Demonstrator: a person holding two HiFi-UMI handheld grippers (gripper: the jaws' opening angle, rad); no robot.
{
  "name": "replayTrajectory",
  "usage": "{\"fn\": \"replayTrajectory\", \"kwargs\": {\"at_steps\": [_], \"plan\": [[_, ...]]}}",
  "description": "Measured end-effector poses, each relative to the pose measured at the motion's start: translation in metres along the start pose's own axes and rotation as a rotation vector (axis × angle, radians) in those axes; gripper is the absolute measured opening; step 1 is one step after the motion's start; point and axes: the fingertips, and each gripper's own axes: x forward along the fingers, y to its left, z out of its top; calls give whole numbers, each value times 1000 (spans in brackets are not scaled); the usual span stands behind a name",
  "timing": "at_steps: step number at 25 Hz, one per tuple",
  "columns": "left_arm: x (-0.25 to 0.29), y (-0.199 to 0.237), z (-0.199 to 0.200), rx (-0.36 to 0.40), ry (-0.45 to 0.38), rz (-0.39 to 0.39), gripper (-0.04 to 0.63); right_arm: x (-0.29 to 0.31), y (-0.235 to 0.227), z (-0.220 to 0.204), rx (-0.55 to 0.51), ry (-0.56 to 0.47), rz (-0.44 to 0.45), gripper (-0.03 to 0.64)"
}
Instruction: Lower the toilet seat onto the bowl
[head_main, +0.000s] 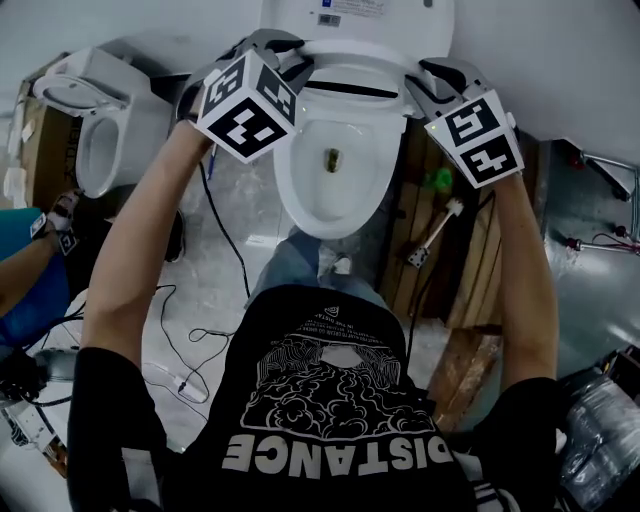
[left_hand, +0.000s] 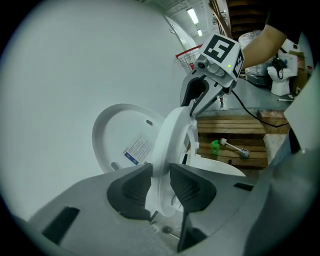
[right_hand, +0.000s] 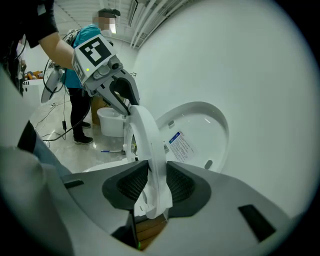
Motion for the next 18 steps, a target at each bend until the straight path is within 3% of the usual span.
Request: {"fn": "replayTrajectory", "kwargs": {"at_steps": [18], "plan": [[-34,-103,-35,76,113,30,127,-40,96,-40,-217,14,25,117]]}}
